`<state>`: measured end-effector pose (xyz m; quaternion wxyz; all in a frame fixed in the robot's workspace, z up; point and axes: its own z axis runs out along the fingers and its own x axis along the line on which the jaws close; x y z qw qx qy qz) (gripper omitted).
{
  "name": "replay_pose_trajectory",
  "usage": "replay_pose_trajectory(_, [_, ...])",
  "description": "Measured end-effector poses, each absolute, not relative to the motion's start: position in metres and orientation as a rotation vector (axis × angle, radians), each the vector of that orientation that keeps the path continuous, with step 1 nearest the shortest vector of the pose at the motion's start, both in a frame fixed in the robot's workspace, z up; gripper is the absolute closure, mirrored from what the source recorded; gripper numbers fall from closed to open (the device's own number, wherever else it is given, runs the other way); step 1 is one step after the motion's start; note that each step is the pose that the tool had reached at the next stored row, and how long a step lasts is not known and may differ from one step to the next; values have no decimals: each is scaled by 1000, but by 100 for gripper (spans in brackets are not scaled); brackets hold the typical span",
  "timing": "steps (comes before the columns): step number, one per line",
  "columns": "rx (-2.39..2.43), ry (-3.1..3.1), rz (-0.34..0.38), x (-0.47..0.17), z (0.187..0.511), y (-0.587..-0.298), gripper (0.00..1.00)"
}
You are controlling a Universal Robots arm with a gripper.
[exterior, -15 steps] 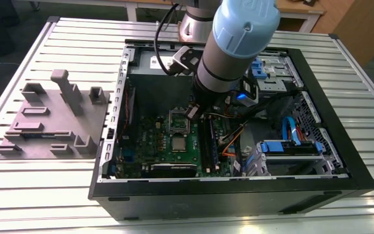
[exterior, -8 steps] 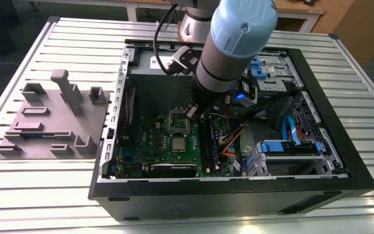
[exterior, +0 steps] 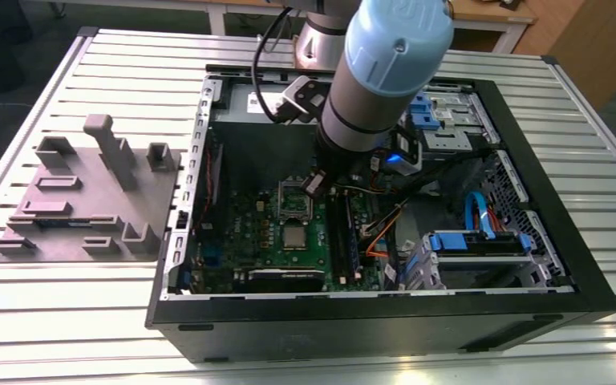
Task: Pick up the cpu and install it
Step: 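Close the cpu cover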
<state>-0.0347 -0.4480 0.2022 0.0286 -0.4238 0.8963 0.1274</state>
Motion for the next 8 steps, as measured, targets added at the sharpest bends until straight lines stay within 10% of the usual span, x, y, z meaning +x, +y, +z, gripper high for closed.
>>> replay_pose_trajectory(8, [-1311, 2774, 374, -35, 202, -448, 89])
